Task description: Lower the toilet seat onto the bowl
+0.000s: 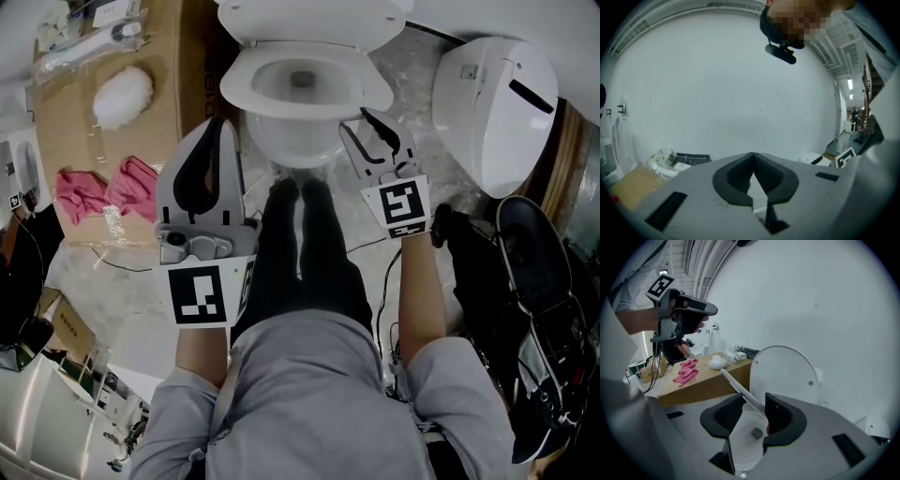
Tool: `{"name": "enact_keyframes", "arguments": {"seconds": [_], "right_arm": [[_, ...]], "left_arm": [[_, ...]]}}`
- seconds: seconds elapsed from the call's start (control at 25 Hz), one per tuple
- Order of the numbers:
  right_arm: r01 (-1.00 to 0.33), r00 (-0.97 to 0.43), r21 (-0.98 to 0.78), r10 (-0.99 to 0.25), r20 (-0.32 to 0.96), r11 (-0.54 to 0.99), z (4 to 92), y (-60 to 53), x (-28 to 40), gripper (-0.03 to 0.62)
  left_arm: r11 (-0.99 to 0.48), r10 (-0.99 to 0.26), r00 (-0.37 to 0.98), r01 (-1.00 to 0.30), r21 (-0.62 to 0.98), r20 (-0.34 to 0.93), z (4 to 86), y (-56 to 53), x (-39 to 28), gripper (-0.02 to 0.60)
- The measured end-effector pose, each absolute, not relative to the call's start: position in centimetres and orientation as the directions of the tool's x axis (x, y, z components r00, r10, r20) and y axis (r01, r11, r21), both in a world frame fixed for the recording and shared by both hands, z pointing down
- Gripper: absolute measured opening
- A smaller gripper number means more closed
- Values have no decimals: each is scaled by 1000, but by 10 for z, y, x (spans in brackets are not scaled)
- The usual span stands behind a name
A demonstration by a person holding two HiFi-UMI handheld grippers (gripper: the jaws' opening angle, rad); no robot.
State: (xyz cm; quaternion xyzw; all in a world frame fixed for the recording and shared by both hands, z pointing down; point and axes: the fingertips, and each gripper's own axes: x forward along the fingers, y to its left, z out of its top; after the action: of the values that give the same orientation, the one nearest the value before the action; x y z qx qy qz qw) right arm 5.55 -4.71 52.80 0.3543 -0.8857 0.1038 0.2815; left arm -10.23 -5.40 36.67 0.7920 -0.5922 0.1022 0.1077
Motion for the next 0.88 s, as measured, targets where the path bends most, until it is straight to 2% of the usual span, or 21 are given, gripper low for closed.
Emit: {"name": "enact_keyframes", "arguments": {"seconds": [0.28, 0.88], "right_arm": [[-712, -592, -41, -568, 572, 701, 537, -25, 60, 101], [-701, -576, -42, -530, 623, 712, 569, 22, 60, 103]], "left_arm": [[-282, -912, 284, -958, 52, 296, 374, -47, -101, 0], [-303, -898, 308, -951, 66, 314, 391, -36, -94, 0]]}}
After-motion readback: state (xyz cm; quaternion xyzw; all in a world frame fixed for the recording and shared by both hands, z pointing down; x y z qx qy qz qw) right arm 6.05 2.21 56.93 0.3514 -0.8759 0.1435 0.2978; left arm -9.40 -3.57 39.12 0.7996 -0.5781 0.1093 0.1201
